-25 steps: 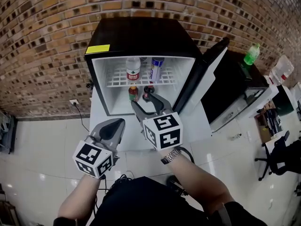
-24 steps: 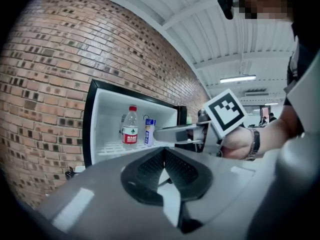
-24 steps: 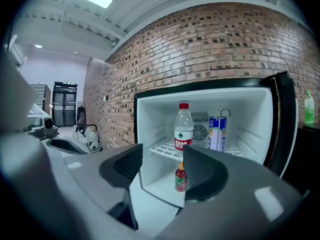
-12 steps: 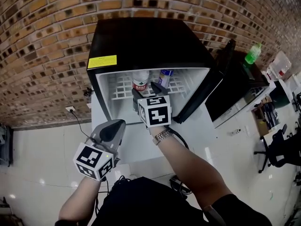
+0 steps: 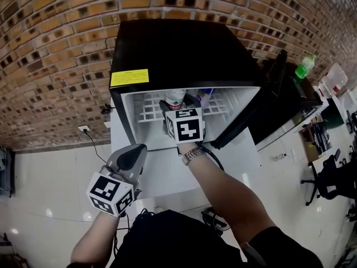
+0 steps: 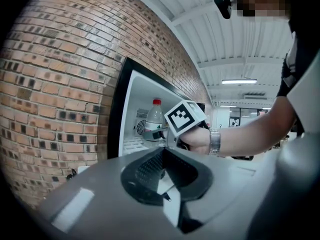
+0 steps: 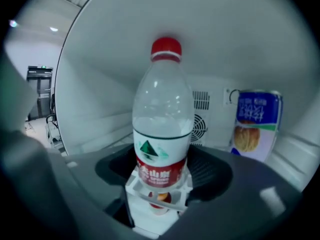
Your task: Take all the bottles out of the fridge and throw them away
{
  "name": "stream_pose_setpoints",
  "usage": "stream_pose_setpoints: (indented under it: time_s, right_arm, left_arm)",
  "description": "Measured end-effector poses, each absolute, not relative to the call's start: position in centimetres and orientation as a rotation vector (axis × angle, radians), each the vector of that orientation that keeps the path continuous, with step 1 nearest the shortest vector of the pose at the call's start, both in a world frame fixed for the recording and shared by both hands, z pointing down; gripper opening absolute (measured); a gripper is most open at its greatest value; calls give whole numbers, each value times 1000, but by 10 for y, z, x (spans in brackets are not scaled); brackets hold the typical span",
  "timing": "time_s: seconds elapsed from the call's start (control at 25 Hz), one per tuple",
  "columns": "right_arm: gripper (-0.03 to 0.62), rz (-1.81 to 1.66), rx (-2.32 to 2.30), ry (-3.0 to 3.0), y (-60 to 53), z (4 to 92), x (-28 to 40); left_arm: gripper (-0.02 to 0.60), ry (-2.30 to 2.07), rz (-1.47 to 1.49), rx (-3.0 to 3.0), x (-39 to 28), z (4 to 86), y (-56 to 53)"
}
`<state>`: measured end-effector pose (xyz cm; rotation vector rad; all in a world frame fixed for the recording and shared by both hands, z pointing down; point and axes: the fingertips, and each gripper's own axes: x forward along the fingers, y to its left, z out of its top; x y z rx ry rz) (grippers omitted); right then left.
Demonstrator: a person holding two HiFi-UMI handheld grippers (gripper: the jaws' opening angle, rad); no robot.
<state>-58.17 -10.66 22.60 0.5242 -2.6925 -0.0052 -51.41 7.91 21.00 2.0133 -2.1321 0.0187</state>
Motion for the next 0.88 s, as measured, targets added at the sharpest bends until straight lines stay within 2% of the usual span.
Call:
stream_pose_setpoints:
  time_s: [0.44, 0.88]
  right_arm:
    - [293, -3, 479, -2726, -82, 223, -556]
    - [291, 12, 425, -2785, -49, 210, -454]
  left_arm:
    - [3, -2096, 4, 2025, -508, 215, 79]
    - [3, -2030, 61, 2070, -449, 221, 56]
